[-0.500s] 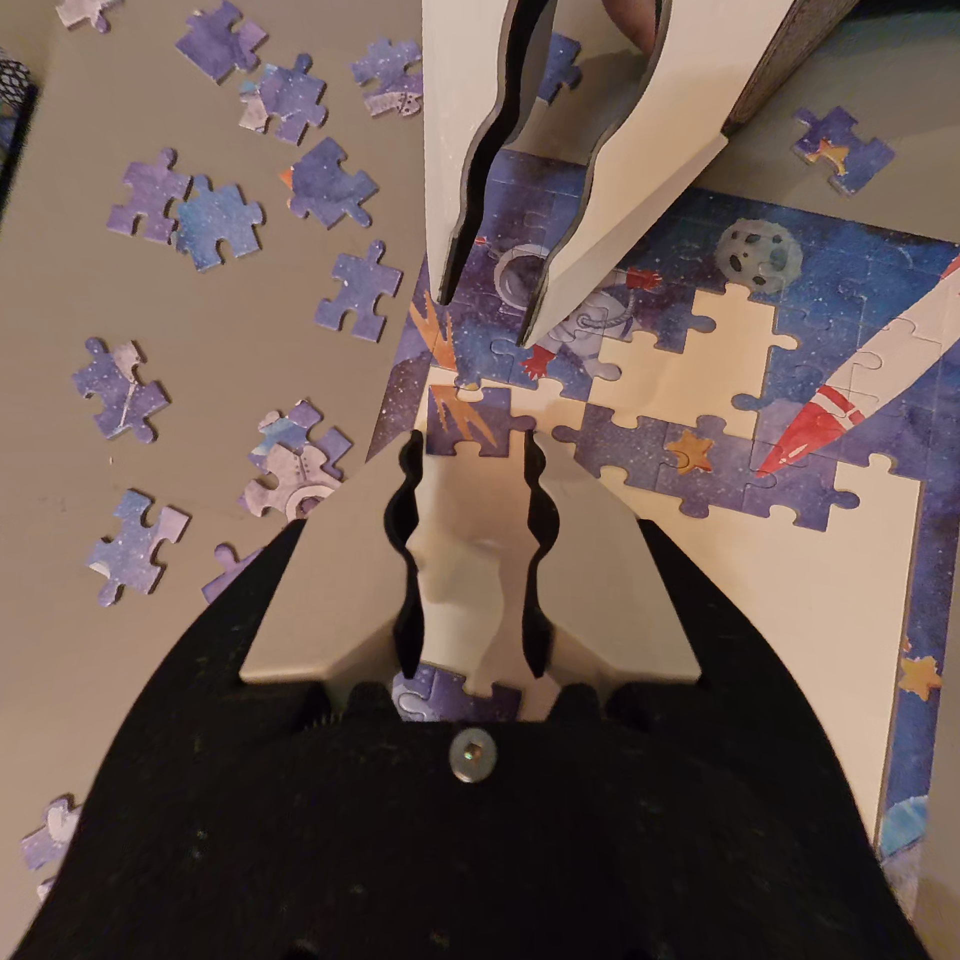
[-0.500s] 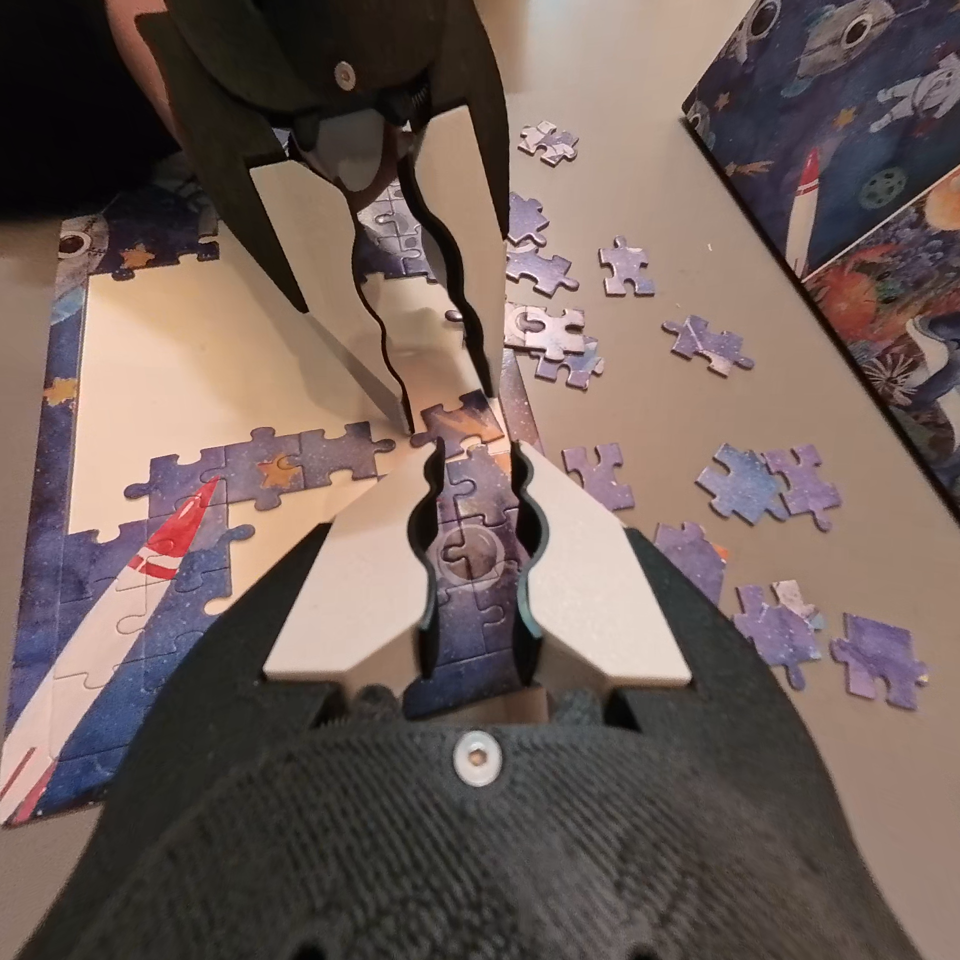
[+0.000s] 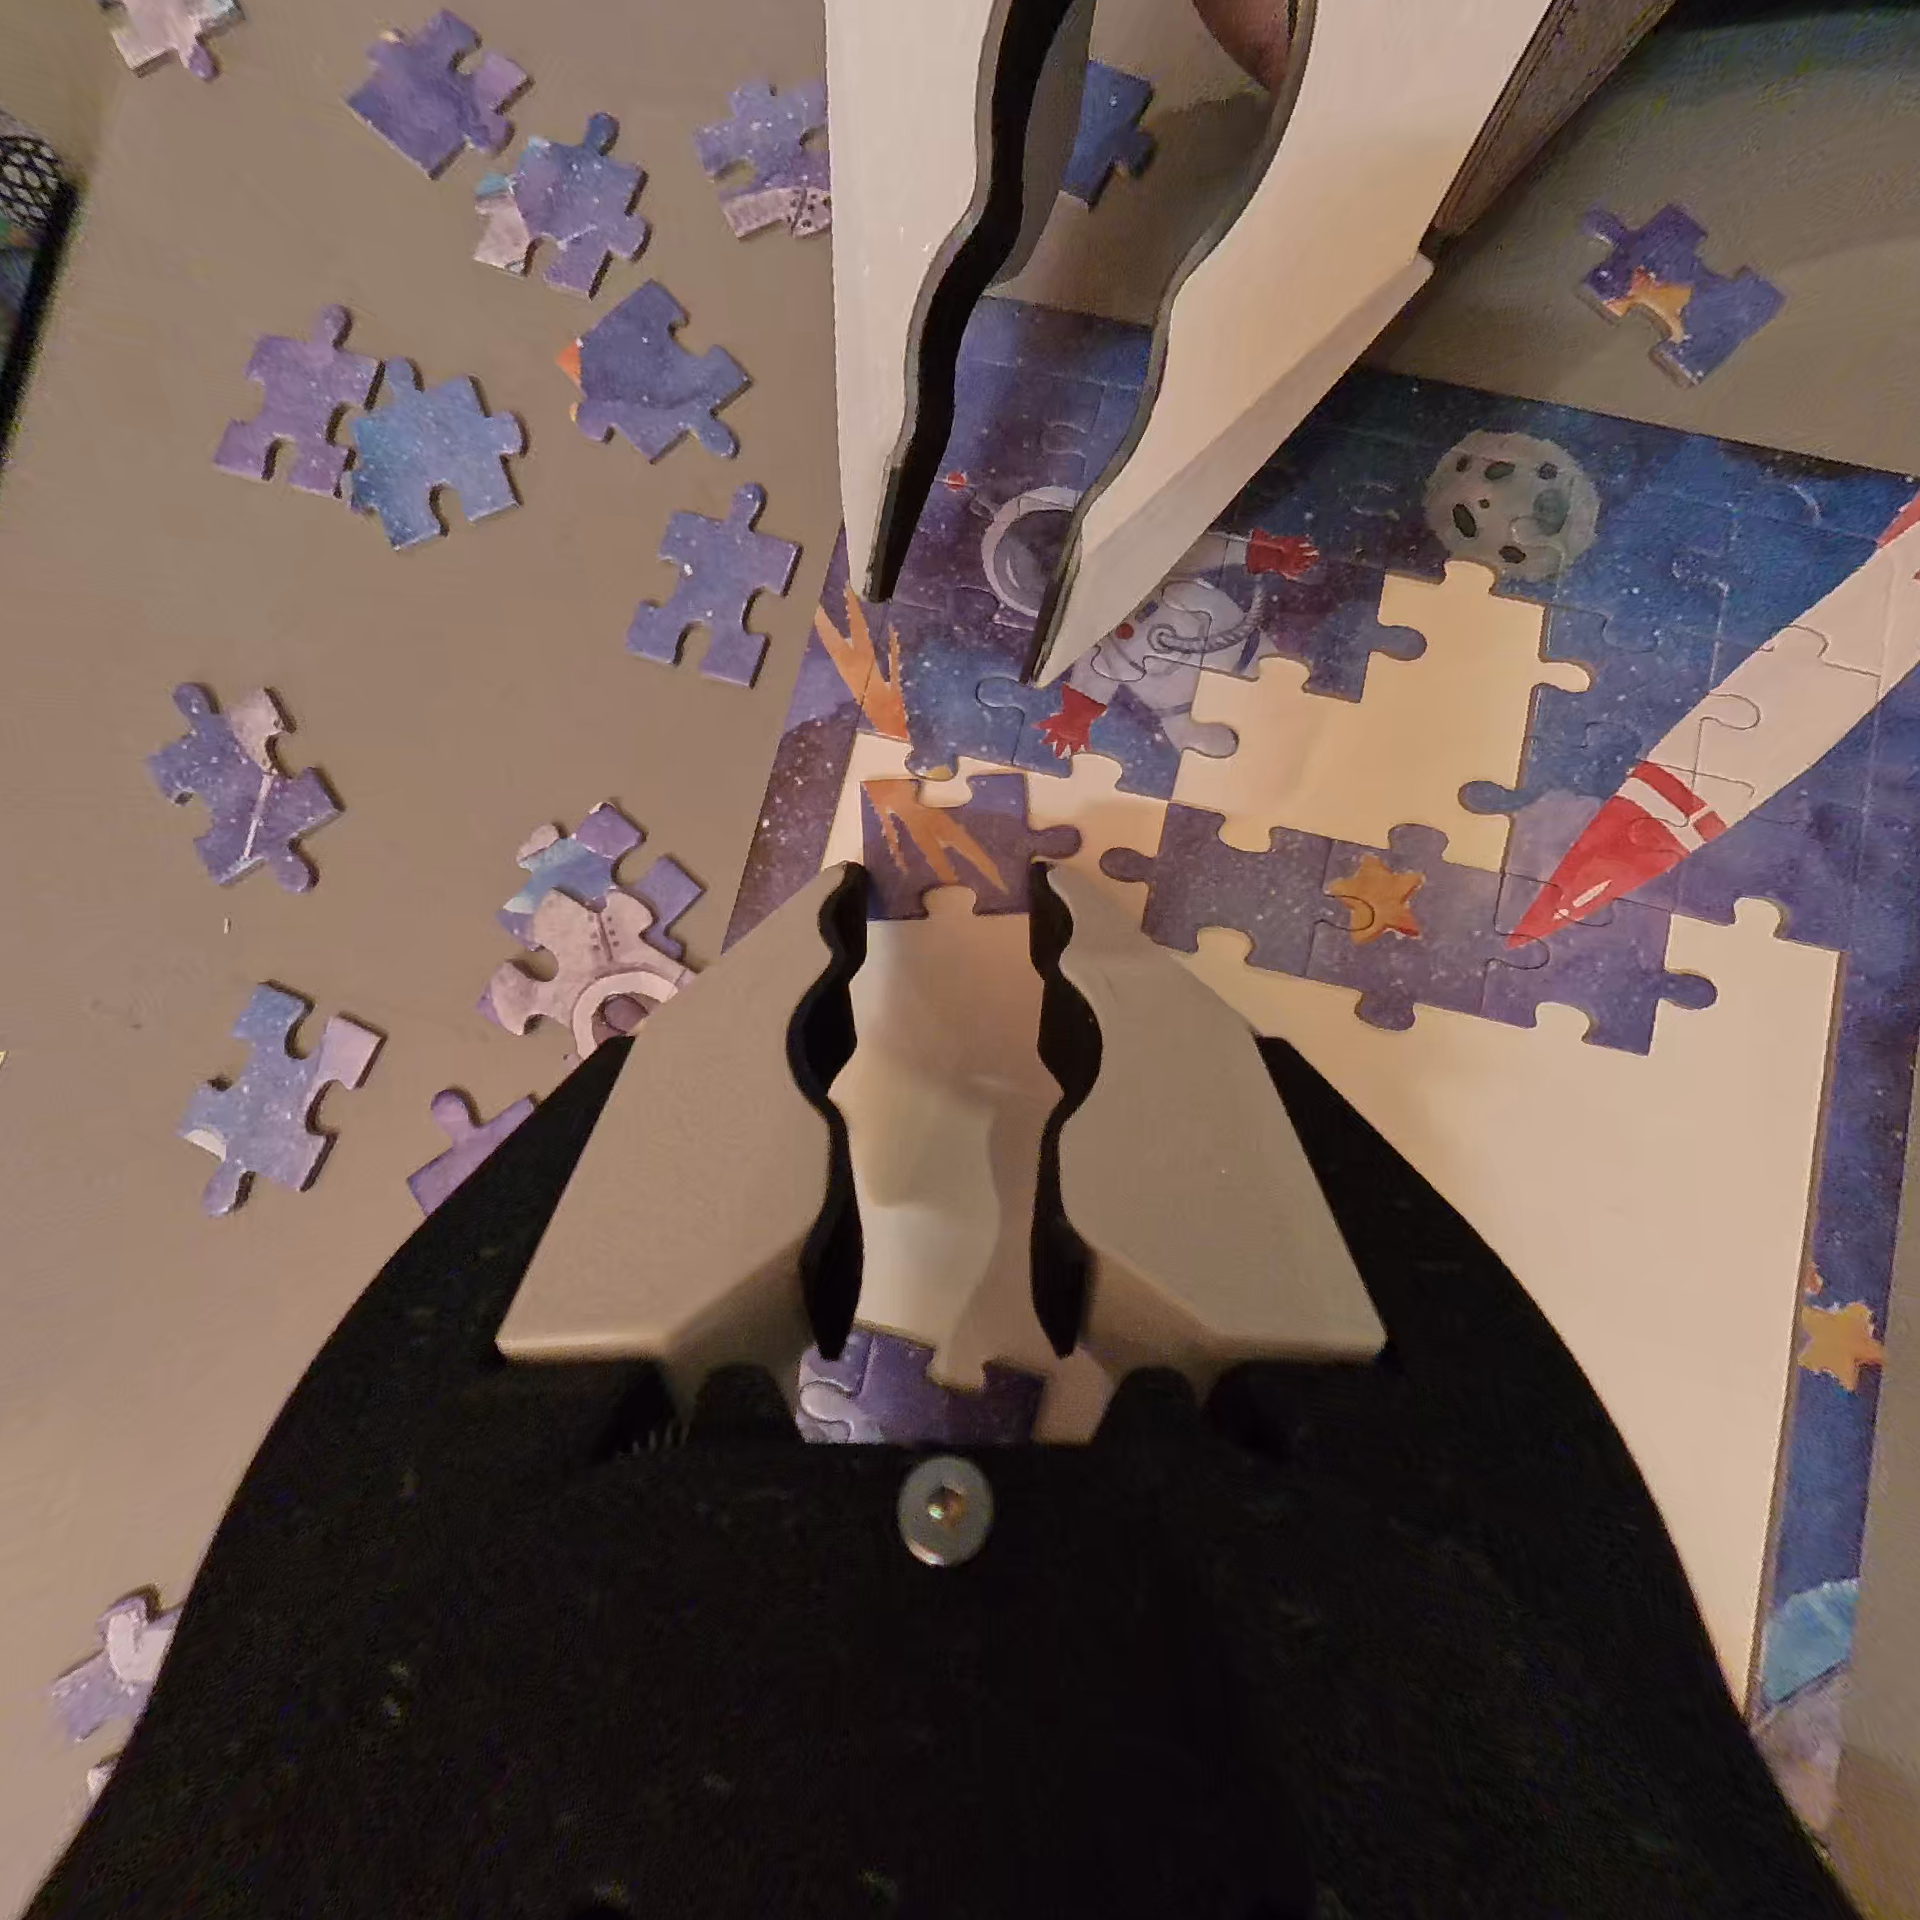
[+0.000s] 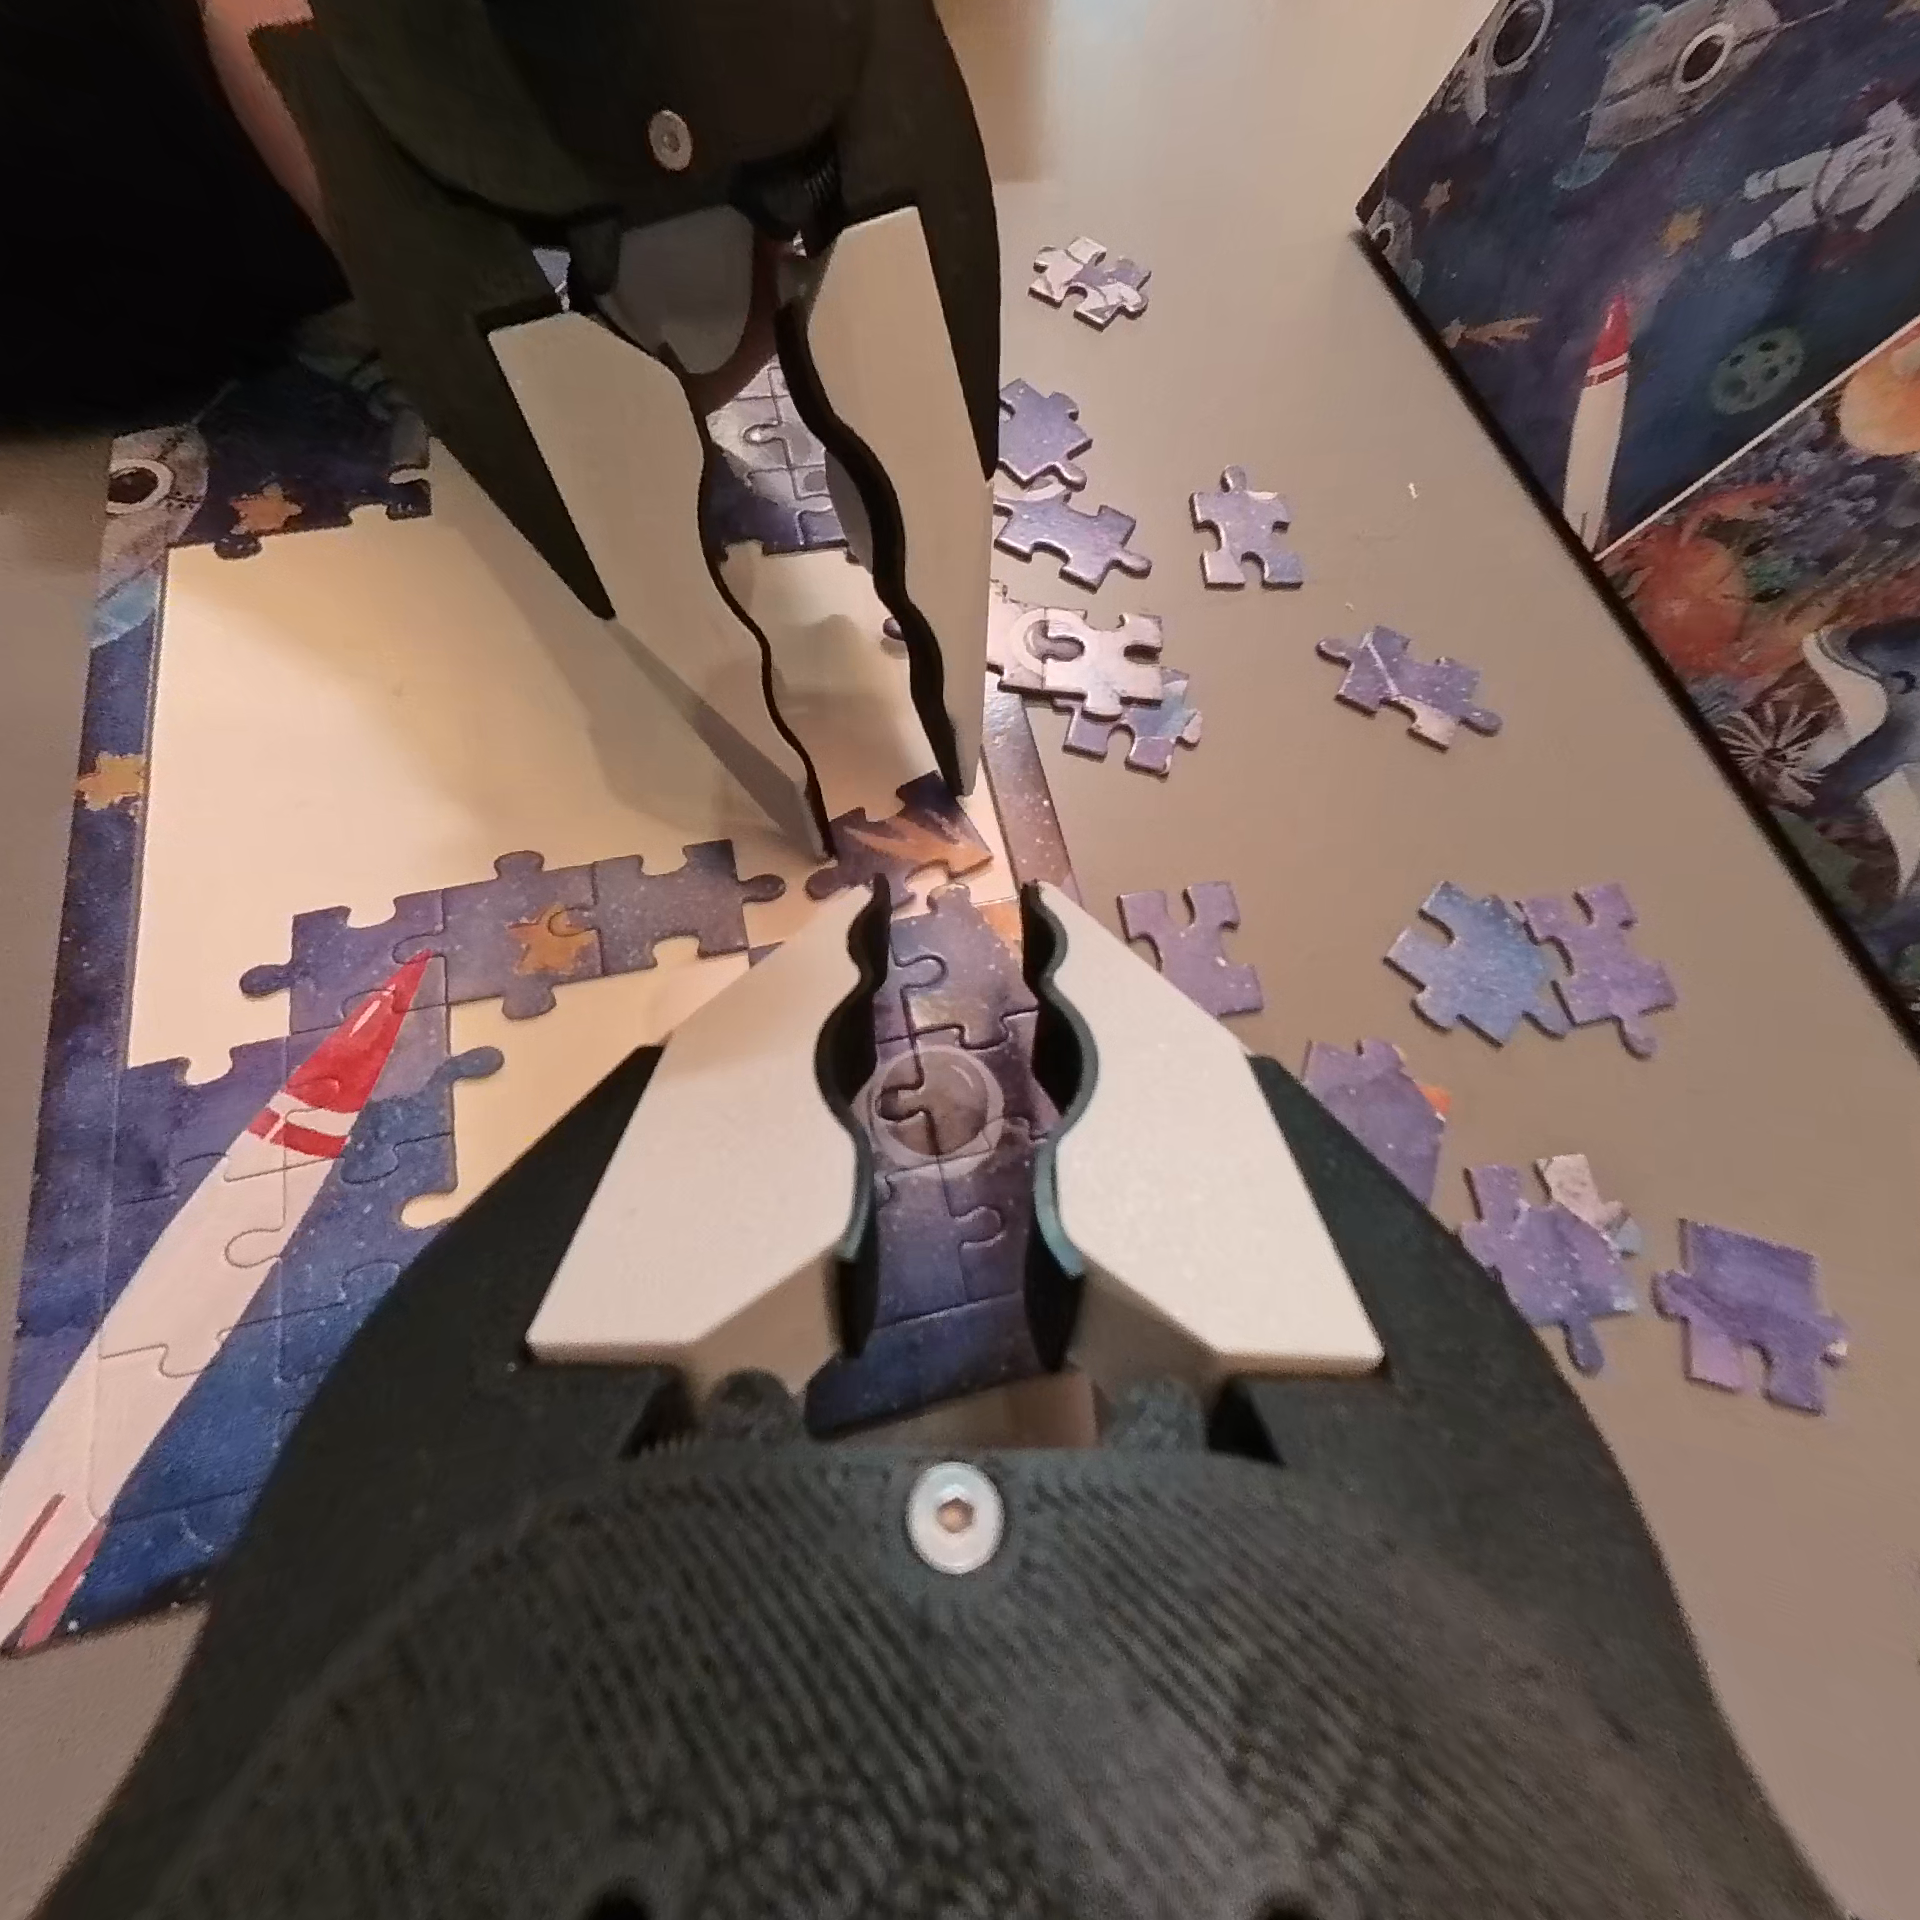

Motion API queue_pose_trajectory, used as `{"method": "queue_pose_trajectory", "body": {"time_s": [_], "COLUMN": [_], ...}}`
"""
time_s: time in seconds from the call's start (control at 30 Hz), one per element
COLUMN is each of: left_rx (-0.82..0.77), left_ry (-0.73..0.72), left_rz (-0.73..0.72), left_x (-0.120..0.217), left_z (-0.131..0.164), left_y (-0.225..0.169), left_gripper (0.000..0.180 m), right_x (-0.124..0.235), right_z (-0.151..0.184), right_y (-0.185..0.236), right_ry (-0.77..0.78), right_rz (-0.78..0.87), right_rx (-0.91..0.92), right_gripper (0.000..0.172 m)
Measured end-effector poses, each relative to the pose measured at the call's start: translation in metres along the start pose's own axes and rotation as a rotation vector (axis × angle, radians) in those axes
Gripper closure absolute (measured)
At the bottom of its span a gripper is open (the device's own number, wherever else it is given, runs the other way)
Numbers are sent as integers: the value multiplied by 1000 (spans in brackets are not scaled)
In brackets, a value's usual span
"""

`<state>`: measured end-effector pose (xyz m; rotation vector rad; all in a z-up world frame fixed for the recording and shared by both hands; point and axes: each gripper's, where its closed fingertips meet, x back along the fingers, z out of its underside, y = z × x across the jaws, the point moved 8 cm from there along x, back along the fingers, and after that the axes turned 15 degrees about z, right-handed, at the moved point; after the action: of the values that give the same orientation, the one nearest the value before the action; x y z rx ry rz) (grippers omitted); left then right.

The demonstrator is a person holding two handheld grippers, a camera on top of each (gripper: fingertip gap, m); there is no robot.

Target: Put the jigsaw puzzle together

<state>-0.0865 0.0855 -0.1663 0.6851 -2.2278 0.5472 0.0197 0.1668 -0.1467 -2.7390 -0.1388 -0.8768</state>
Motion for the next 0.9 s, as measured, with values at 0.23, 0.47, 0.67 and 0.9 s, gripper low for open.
{"method": "queue_pose_trajectory", "body": {"time_s": [0.23, 0.47, 0.67, 0.9], "left_rx": [-18, -89, -173, -189], "left_ry": [-48, 1, 65, 53], "left_rz": [1, 37, 102, 134], "left_x": [6, 5, 9, 4], "left_z": [-2, -2, -7, -13], "left_y": [1, 10, 16, 18], "left_gripper": [150, 150, 151, 151], "right_x": [3, 4, 4, 3], "right_z": [-1, -2, -1, -1], "right_y": [-1, -2, -2, -1], "right_ry": [-6, -6, -5, 2], "right_rz": [9, 13, 15, 13], "right_rx": [1, 7, 6, 11], "right_gripper": [148, 148, 148, 148]}}
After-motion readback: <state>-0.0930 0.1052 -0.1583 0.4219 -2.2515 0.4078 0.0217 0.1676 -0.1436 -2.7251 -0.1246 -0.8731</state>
